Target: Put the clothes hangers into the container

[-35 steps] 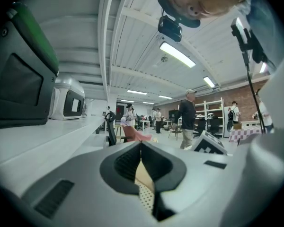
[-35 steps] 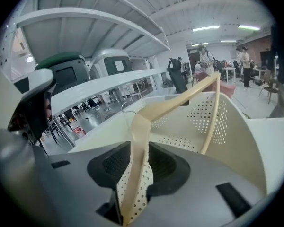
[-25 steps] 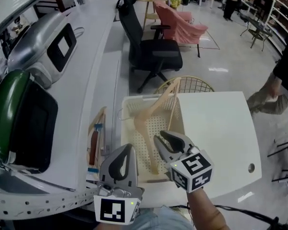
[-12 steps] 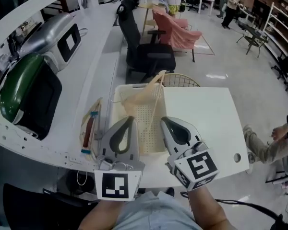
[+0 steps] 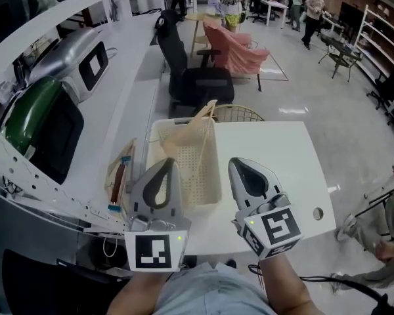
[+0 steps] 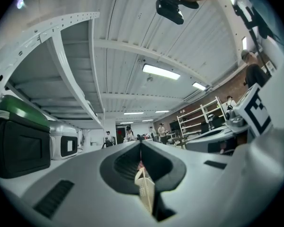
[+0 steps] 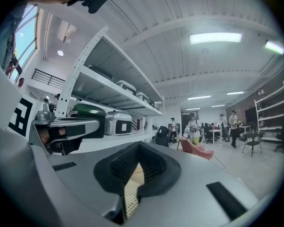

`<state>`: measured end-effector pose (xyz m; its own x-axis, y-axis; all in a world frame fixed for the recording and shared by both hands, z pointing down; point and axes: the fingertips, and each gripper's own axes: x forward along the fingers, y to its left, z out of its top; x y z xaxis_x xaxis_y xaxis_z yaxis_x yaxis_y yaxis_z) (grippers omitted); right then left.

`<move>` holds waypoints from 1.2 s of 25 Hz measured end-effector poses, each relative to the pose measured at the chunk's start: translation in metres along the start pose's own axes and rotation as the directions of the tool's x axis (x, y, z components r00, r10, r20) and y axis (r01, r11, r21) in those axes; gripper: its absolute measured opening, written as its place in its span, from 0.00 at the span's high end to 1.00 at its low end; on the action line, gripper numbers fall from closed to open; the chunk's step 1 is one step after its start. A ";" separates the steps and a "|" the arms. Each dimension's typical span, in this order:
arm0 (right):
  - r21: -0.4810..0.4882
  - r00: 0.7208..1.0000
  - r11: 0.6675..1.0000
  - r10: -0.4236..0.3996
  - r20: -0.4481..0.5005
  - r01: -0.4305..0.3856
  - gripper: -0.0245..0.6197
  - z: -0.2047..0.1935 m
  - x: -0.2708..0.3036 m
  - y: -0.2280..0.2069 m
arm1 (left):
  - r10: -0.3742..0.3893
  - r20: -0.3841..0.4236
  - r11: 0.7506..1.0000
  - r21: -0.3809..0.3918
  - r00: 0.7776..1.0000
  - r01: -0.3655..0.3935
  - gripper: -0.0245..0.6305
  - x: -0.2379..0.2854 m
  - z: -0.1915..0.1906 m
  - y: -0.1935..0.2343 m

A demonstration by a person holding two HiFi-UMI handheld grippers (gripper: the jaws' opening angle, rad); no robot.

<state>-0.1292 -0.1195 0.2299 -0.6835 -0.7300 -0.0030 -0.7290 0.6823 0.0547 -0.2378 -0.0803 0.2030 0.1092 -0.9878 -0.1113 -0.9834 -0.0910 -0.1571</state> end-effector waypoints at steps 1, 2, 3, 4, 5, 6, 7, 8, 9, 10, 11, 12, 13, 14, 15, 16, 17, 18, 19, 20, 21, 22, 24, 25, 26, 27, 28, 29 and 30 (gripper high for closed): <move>-0.002 1.000 1.000 -0.007 0.003 0.007 0.95 0.001 -0.002 -0.003 | 0.006 0.002 1.000 -0.003 1.000 -0.006 0.94 -0.001 0.001 0.002; -0.004 1.000 1.000 -0.013 0.005 0.013 0.95 0.002 -0.003 -0.005 | 0.011 0.006 1.000 -0.002 1.000 -0.011 0.95 -0.002 0.003 0.003; -0.007 1.000 1.000 -0.018 0.007 0.018 0.95 0.003 -0.004 -0.007 | 0.013 0.010 1.000 0.002 1.000 -0.013 0.94 -0.002 0.004 0.004; -0.010 1.000 1.000 -0.021 0.007 0.021 0.95 0.003 -0.005 -0.008 | 0.013 0.015 1.000 0.009 1.000 -0.013 0.94 -0.002 0.005 0.004; -0.014 1.000 1.000 -0.023 0.008 0.023 0.95 0.004 -0.005 -0.009 | 0.010 0.019 1.000 0.015 1.000 -0.010 0.94 -0.003 0.006 0.003; -0.018 1.000 1.000 -0.022 0.009 0.022 0.95 0.004 -0.006 -0.008 | 0.007 0.021 1.000 0.018 1.000 -0.007 0.95 -0.003 0.007 0.002; -0.021 1.000 1.000 -0.021 0.011 0.022 0.95 0.004 -0.006 -0.008 | 0.005 0.021 1.000 0.017 1.000 -0.006 0.94 -0.003 0.006 0.001; -0.023 1.000 1.000 -0.020 0.013 0.021 0.95 0.004 -0.007 -0.007 | 0.005 0.019 1.000 0.014 1.000 -0.005 0.94 -0.003 0.006 0.001; -0.024 1.000 1.000 -0.020 0.015 0.020 0.95 0.005 -0.007 -0.007 | 0.007 0.017 1.000 0.011 1.000 -0.007 0.95 -0.003 0.005 0.001; -0.024 1.000 1.000 -0.019 0.018 0.020 0.95 0.005 -0.007 -0.007 | 0.009 0.015 1.000 0.010 1.000 -0.009 0.94 -0.003 0.005 0.001; -0.023 1.000 1.000 -0.019 0.020 0.020 0.95 0.005 -0.006 -0.007 | 0.011 0.015 1.000 0.011 1.000 -0.011 0.95 -0.002 0.005 0.002; -0.022 1.000 1.000 -0.019 0.021 0.019 0.95 0.005 -0.005 -0.007 | 0.012 0.015 1.000 0.011 1.000 -0.012 0.94 -0.002 0.005 0.003; -0.020 1.000 1.000 -0.018 0.021 0.019 0.95 0.005 -0.004 -0.007 | 0.014 0.015 1.000 0.011 1.000 -0.014 0.94 -0.001 0.005 0.004; -0.019 1.000 1.000 -0.018 0.021 0.018 0.95 0.005 -0.003 -0.007 | 0.015 0.016 1.000 0.011 1.000 -0.015 0.94 -0.001 0.005 0.004; -0.018 1.000 1.000 -0.017 0.020 0.017 0.95 0.004 -0.002 -0.007 | 0.015 0.016 1.000 0.010 1.000 -0.015 0.94 0.000 0.005 0.004; -0.018 1.000 1.000 -0.016 0.019 0.016 0.95 0.004 -0.002 -0.007 | 0.015 0.016 1.000 0.010 1.000 -0.015 0.94 0.000 0.004 0.005; -0.017 1.000 1.000 -0.015 0.019 0.015 0.95 0.003 -0.001 -0.007 | 0.015 0.016 1.000 0.010 1.000 -0.015 0.94 0.001 0.004 0.005; -0.017 1.000 1.000 -0.013 0.018 0.013 0.95 0.002 -0.001 -0.007 | 0.016 0.015 1.000 0.009 1.000 -0.016 0.94 0.001 0.003 0.005; -0.016 1.000 1.000 -0.011 0.017 0.012 0.95 0.001 0.000 -0.007 | 0.017 0.014 1.000 0.009 1.000 -0.017 0.95 0.001 0.002 0.005; -0.016 1.000 1.000 -0.010 0.017 0.010 0.95 0.001 0.001 -0.007 | 0.019 0.014 1.000 0.009 1.000 -0.019 0.94 0.002 0.002 0.005; -0.016 1.000 1.000 -0.009 0.017 0.010 0.95 0.000 0.001 -0.007 | 0.020 0.014 1.000 0.010 1.000 -0.020 0.95 0.002 0.001 0.006; -0.015 1.000 1.000 -0.009 0.017 0.009 0.95 0.000 0.002 -0.007 | 0.020 0.014 1.000 0.010 1.000 -0.020 0.94 0.002 0.001 0.005; -0.015 1.000 1.000 -0.008 0.016 0.008 0.95 -0.001 0.003 -0.008 | 0.021 0.012 1.000 0.008 1.000 -0.021 0.95 0.003 0.001 0.005; -0.014 1.000 1.000 -0.007 0.015 0.007 0.95 -0.001 0.003 -0.008 | 0.022 0.013 1.000 0.007 1.000 -0.022 0.94 0.003 0.001 0.006; -0.014 1.000 1.000 -0.005 0.015 0.005 0.95 -0.001 0.004 -0.008 | 0.023 0.014 1.000 0.006 1.000 -0.023 0.94 0.004 0.001 0.006; -0.014 1.000 1.000 -0.003 0.014 0.003 0.95 -0.001 0.005 -0.008 | 0.024 0.015 1.000 0.007 1.000 -0.024 0.94 0.004 0.001 0.007; -0.014 1.000 1.000 -0.001 0.014 0.001 0.95 -0.001 0.006 -0.008 | 0.024 0.015 1.000 0.008 1.000 -0.024 0.95 0.004 0.001 0.007; -0.014 1.000 1.000 0.000 0.014 0.000 0.95 -0.001 0.007 -0.008 | 0.024 0.015 1.000 0.008 1.000 -0.024 0.94 0.005 0.000 0.007; -0.014 1.000 1.000 0.001 0.014 -0.001 0.95 -0.001 0.008 -0.008 | 0.024 0.016 1.000 0.008 1.000 -0.024 0.95 0.005 0.000 0.007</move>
